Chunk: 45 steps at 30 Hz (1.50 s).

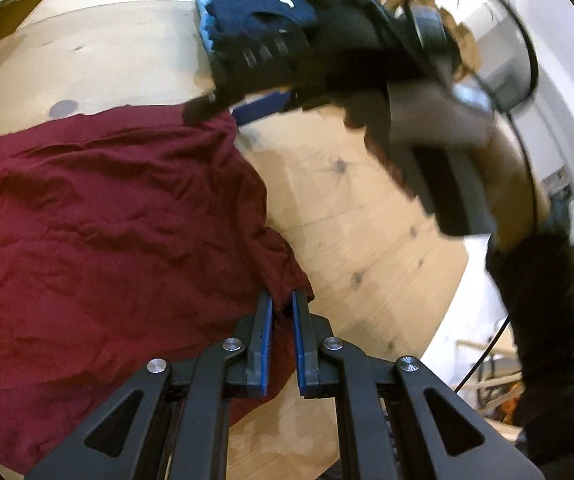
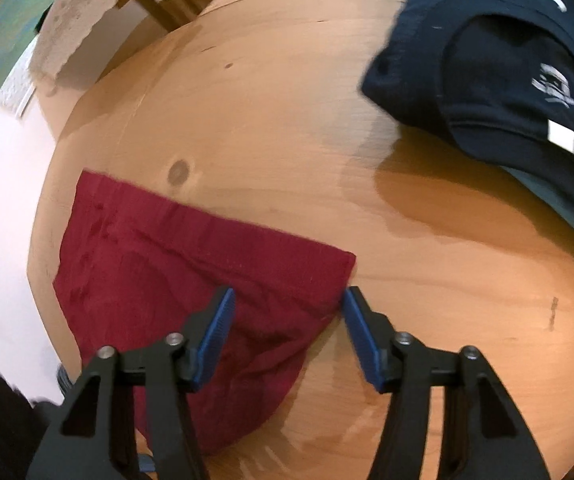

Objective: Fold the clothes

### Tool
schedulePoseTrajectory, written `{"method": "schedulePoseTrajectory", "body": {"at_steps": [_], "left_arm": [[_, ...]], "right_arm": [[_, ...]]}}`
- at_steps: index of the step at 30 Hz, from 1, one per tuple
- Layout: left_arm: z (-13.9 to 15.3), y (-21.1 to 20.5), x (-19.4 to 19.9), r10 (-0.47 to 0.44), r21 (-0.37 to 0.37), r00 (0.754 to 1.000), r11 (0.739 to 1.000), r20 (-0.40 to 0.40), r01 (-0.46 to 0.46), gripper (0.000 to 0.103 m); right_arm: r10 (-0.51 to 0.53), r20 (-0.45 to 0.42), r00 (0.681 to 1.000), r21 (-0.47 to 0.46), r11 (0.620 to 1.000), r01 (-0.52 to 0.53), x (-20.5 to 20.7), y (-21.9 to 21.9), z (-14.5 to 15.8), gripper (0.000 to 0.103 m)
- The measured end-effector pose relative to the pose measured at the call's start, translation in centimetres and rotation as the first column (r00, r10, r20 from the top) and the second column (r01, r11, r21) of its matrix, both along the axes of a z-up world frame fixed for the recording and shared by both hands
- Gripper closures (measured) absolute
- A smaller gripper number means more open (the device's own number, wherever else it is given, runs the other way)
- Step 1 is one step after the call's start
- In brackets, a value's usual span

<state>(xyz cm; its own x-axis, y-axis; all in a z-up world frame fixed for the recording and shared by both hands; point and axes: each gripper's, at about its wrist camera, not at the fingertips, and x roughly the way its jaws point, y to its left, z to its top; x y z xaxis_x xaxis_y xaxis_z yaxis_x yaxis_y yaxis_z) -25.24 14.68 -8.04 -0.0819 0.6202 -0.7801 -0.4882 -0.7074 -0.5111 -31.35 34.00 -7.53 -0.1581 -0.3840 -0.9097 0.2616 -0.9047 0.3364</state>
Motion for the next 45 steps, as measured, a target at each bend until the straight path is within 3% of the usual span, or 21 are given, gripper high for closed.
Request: {"method": "schedulePoseTrajectory", "body": {"at_steps": [2, 5, 9, 13, 18, 22, 29, 35, 37, 39, 40, 41, 45], "left_arm": [[-0.2, -0.4, -0.2, 0.004, 0.025, 1.0, 1.0, 0.005, -0.004, 0.095], [-0.4, -1.5, -0.2, 0.014, 0.066, 1.0, 0.998, 0.013, -0.015, 0.095], [0.2, -4.7, -0.3, 0.048, 0.16, 0.998, 0.986, 0.035, -0.053, 0.095], [1.4, -9.3, -0.4, 0.086, 0.268, 0.996, 0.959, 0.038, -0.093, 0.095], [2.9, -17.9, -0.5, 0.17, 0.353, 0.985, 0.921, 0.017, -0.165, 0.095], [2.5, -25.0, -0.5, 0.255, 0.367, 0.967, 0.898, 0.015, -0.243, 0.094], [-1.0, -32.8, -0.8, 0.338, 0.353, 0.938, 0.871, 0.078, -0.343, 0.095], [-3.4, -35.2, -1.5, 0.359, 0.346, 0.925, 0.859, 0.121, -0.378, 0.096], [-3.7, -36.0, -1.6, 0.369, 0.341, 0.921, 0.855, 0.128, -0.39, 0.094], [-3.7, -36.7, -1.4, 0.388, 0.325, 0.913, 0.854, 0.124, -0.407, 0.081], [-3.7, -37.1, -1.3, 0.398, 0.317, 0.909, 0.853, 0.121, -0.415, 0.072], [-3.7, -37.4, -1.2, 0.408, 0.309, 0.905, 0.851, 0.118, -0.424, 0.07], [-3.3, -39.4, -0.8, 0.463, 0.261, 0.884, 0.847, 0.066, -0.464, 0.069]], "right_arm": [[-0.004, -0.034, 0.999, -0.003, 1.0, 0.004, 0.1, -0.2, -0.2, 0.085], [-0.034, -0.068, 0.997, -0.05, 0.998, 0.031, 0.2, -0.1, -0.7, 0.092], [-0.104, -0.058, 0.993, -0.157, 0.983, 0.094, 0.3, -0.1, -0.4, 0.093], [-0.123, -0.095, 0.988, -0.286, 0.954, 0.092, 0.6, -2.3, 3.4, 0.093], [-0.073, -0.158, 0.985, -0.354, 0.935, 0.012, 0.0, -9.5, 8.5, 0.094], [-0.025, -0.176, 0.984, -0.365, 0.93, -0.042, -1.3, -16.4, 10.4, 0.093], [0.075, -0.138, 0.988, -0.245, 0.963, -0.108, -3.4, -29.2, 7.2, 0.094], [0.088, -0.08, 0.993, -0.165, 0.981, -0.1, -4.4, -32.9, 3.3, 0.094], [0.081, -0.069, 0.994, -0.151, 0.984, -0.091, -4.6, -33.2, 2.8, 0.093], [0.076, -0.05, 0.996, -0.137, 0.987, -0.082, -4.9, -33.5, 2.3, 0.087], [0.077, -0.037, 0.996, -0.131, 0.988, -0.081, -5.0, -33.7, 2.2, 0.073], [0.075, -0.031, 0.997, -0.133, 0.988, -0.078, -5.2, -33.8, 2.4, 0.056], [0.079, -0.074, 0.994, -0.181, 0.979, -0.091, -4.4, -32.9, 4.8, 0.052]]}}
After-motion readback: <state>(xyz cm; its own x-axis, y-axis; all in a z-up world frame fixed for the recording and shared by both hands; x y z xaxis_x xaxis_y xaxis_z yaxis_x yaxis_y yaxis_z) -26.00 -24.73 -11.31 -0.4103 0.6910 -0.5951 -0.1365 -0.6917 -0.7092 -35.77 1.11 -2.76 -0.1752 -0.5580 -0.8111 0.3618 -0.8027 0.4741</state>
